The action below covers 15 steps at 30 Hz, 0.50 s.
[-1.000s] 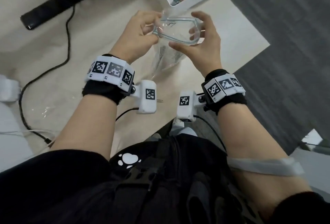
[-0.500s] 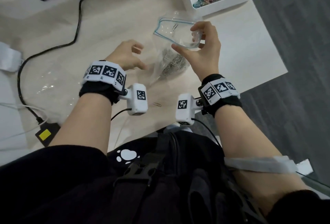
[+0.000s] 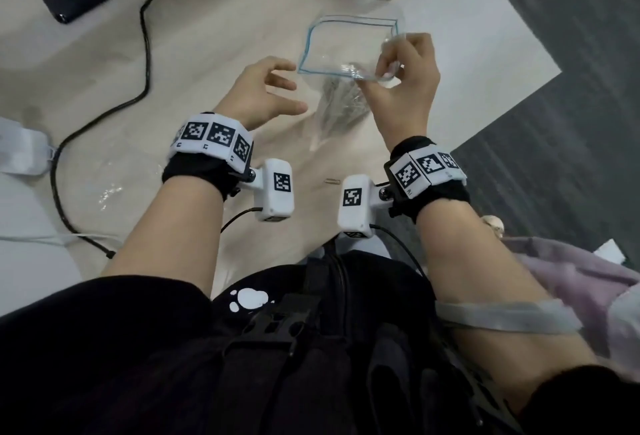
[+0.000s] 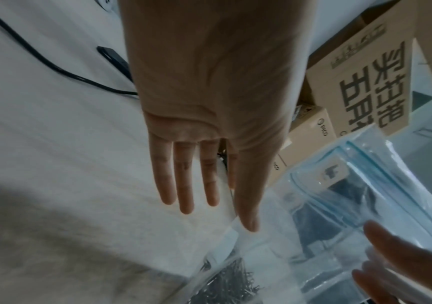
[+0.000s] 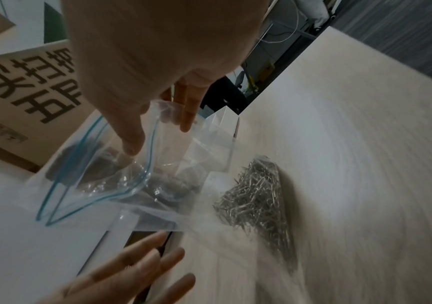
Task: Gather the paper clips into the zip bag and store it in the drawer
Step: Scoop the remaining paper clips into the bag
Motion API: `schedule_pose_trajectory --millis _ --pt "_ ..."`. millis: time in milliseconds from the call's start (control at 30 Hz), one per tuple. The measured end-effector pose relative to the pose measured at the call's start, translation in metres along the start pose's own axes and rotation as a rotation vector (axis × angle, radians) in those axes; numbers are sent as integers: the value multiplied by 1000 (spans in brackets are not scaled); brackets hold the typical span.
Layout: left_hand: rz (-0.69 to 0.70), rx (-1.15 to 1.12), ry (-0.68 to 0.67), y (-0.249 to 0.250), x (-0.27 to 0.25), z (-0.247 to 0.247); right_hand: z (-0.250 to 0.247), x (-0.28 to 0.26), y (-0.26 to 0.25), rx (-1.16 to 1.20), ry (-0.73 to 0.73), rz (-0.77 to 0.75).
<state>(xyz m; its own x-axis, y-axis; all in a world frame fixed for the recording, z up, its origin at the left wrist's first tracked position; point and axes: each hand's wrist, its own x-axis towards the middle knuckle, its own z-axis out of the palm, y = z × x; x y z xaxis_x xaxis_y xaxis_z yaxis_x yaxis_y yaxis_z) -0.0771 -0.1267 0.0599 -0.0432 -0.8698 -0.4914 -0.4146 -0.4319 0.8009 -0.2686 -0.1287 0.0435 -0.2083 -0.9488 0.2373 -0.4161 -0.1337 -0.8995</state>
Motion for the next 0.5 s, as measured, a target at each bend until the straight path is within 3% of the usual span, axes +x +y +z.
schedule_pose_trajectory --millis 300,500 --pt "303 16 -57 26 -25 9 -31 -21 -27 35 142 -52" --pt "325 18 -80 24 -46 36 -66 -51 -34 19 196 -55"
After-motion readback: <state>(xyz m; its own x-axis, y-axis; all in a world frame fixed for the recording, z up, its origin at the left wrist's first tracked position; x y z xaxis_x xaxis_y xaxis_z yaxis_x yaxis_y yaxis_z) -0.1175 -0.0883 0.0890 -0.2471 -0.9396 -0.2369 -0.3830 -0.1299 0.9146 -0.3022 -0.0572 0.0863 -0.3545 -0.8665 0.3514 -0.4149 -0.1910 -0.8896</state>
